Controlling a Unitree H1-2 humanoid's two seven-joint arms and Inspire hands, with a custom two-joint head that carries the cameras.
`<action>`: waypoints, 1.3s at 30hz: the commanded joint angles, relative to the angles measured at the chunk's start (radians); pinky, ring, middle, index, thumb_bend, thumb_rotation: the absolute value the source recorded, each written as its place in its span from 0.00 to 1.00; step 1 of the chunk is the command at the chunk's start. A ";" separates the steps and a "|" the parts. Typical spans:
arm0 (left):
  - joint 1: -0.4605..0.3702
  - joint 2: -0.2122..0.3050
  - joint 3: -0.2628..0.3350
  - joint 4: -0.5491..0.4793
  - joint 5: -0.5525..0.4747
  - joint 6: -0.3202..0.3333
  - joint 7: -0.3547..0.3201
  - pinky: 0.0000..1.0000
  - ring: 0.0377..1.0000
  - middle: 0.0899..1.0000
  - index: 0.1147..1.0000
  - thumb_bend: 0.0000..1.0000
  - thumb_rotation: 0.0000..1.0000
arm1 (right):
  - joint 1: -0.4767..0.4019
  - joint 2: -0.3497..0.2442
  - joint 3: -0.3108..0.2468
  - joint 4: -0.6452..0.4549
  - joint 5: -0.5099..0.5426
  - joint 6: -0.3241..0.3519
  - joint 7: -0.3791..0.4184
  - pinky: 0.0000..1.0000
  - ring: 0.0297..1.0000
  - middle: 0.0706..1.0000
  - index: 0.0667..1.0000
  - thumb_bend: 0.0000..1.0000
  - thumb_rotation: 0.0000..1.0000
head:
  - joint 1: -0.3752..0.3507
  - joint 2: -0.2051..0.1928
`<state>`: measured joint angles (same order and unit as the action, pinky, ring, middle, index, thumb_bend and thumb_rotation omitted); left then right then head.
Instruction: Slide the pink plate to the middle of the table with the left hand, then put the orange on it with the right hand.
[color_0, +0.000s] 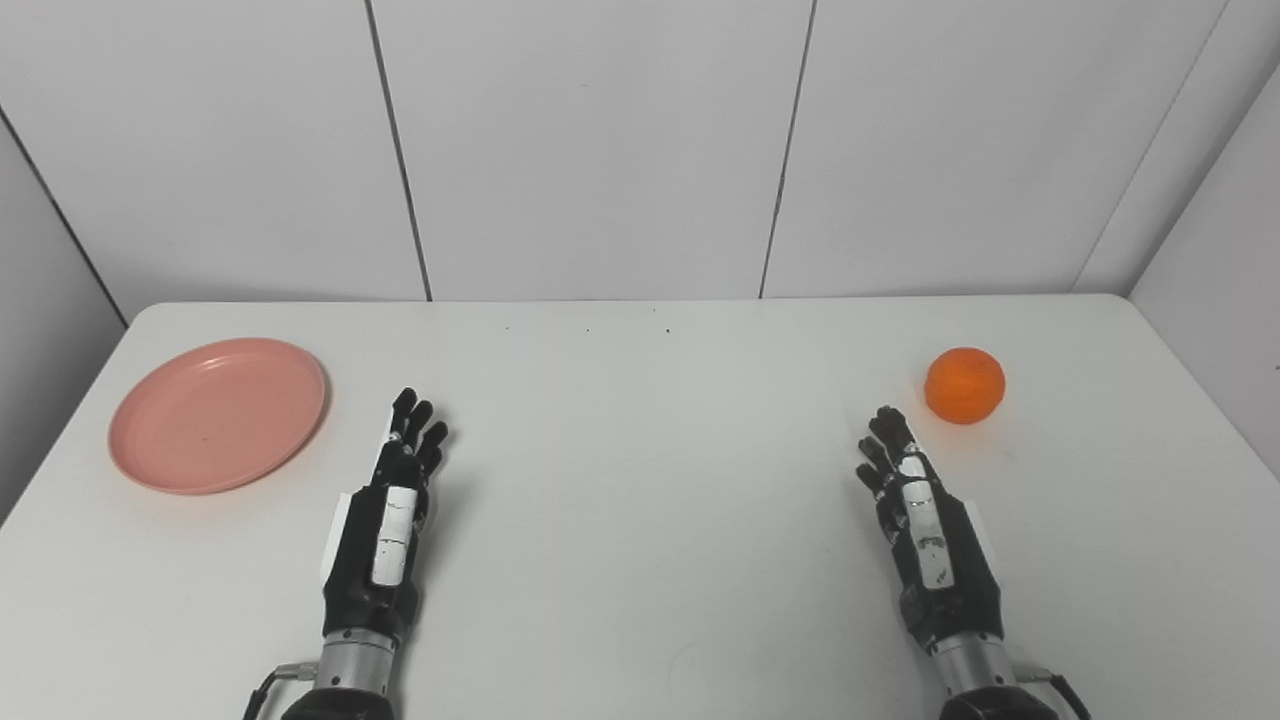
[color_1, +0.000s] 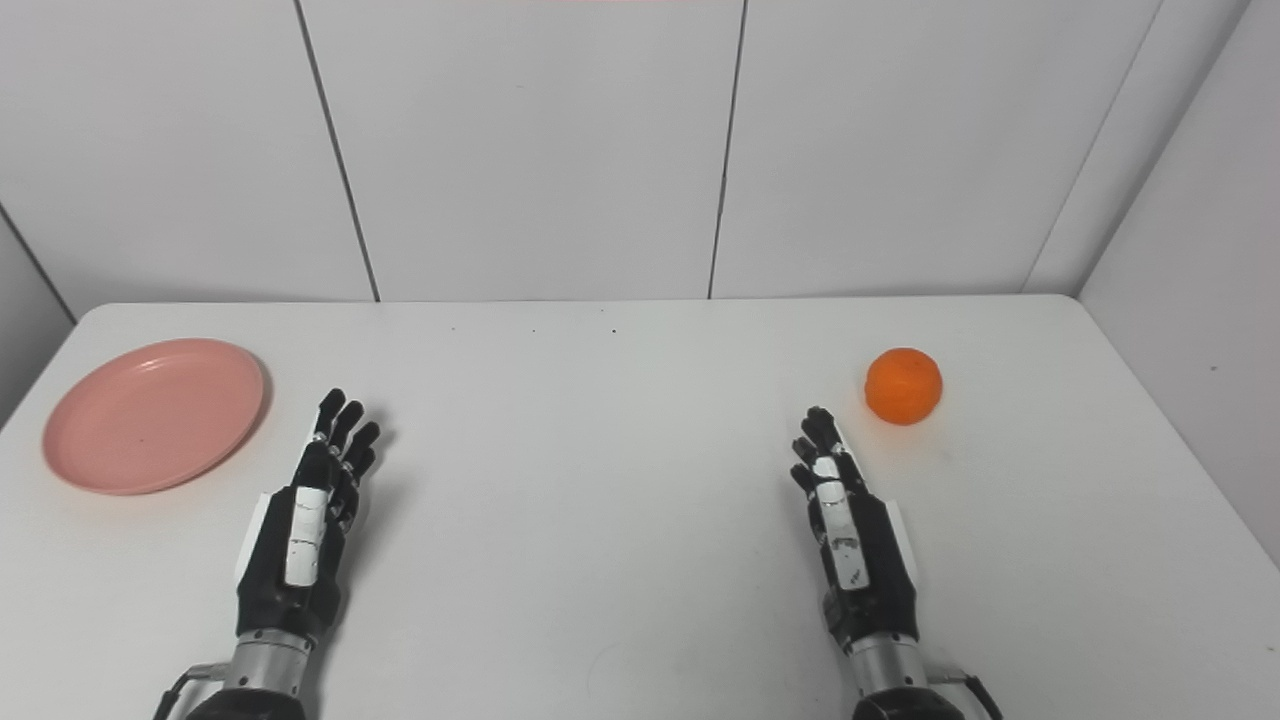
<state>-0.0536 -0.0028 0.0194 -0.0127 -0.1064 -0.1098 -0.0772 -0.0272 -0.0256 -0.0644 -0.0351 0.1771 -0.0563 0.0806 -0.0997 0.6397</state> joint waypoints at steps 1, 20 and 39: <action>0.023 -0.007 -0.005 0.011 -0.001 -0.002 0.003 1.00 0.96 1.00 1.00 0.88 0.91 | 0.016 -0.005 0.003 0.018 0.008 -0.044 0.017 0.98 0.97 0.97 0.95 0.84 0.90 | 0.000 0.000; 0.020 -0.004 -0.006 0.021 -0.006 0.000 -0.004 1.00 0.97 1.00 1.00 0.89 0.90 | 0.016 -0.006 0.000 0.022 0.009 -0.041 0.029 0.99 0.98 0.98 0.96 0.84 0.90 | 0.001 0.000; 0.014 -0.023 -0.016 0.061 0.013 -0.035 0.007 1.00 0.96 1.00 1.00 0.89 0.91 | 0.014 -0.018 -0.015 0.049 0.037 -0.043 0.043 1.00 0.97 0.97 0.95 0.83 0.89 | 0.081 -0.034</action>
<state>-0.0561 -0.0058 0.0149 0.0024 -0.0992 -0.1045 -0.0771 -0.0288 -0.0322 -0.0674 -0.0228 0.1998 -0.0563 0.1086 -0.0199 0.6059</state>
